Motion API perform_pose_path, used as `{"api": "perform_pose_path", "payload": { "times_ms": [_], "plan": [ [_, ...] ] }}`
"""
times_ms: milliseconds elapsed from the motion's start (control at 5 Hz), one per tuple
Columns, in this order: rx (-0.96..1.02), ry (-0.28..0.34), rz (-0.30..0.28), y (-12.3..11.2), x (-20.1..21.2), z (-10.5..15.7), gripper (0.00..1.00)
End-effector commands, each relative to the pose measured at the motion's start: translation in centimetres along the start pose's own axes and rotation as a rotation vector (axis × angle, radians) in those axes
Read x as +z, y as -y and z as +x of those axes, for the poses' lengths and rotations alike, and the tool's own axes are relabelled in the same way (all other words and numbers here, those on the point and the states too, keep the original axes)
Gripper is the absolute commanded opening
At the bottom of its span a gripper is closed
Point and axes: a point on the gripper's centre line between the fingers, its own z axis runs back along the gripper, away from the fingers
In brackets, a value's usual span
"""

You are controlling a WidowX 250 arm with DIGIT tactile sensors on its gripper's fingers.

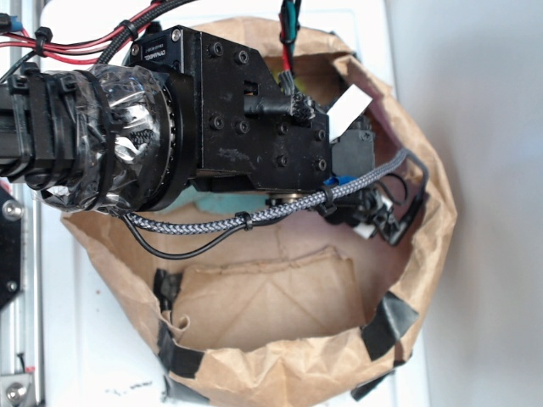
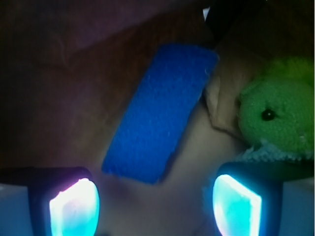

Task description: Grab the blue sponge.

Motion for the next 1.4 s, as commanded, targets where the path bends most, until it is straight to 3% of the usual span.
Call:
{"api": "perform_pose_path", "payload": {
  "times_ms": [0, 200, 600, 800, 1200],
  "plan": [
    [0.067, 0.07, -0.028, 1.2, 0.6, 3.0, 1.0],
    [0.06, 0.069, -0.001, 1.5, -0.3, 2.9, 1.0],
    [-0.084, 0.069, 0.064, 1.2, -2.4, -1.3, 1.0],
    [-0.085, 0.063, 0.043, 1.1, -1.7, -1.4, 0.0],
    [-0.072, 0.087, 0.039, 1.2, -1.2, -0.9, 0.0]
  ]
}}
